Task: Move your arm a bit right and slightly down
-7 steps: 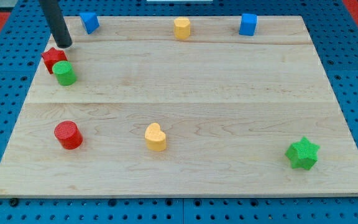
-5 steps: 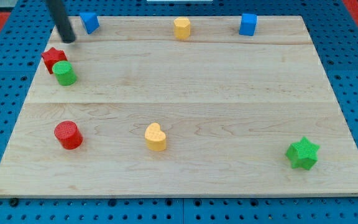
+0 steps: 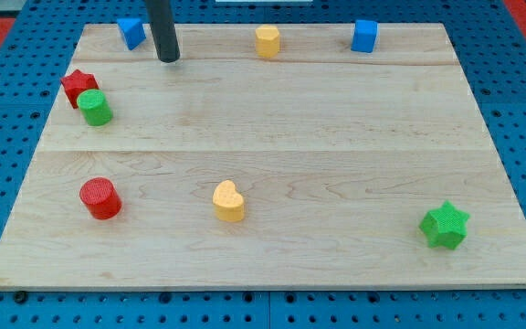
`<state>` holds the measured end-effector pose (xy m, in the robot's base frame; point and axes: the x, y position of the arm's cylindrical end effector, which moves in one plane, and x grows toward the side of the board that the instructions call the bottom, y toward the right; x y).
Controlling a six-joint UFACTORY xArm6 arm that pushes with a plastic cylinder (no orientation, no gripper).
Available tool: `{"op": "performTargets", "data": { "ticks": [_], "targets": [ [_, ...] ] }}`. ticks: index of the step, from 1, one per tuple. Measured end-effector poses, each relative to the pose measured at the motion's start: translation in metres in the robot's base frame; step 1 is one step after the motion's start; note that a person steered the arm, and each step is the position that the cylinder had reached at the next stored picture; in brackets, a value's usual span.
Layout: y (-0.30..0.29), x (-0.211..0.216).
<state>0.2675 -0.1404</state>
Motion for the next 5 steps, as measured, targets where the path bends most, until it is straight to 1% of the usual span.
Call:
{"op": "performTargets", "data": {
  "ticks": [1, 5],
  "targets": [
    [0.009, 0.010],
    [0.021, 0.124]
  ]
}}
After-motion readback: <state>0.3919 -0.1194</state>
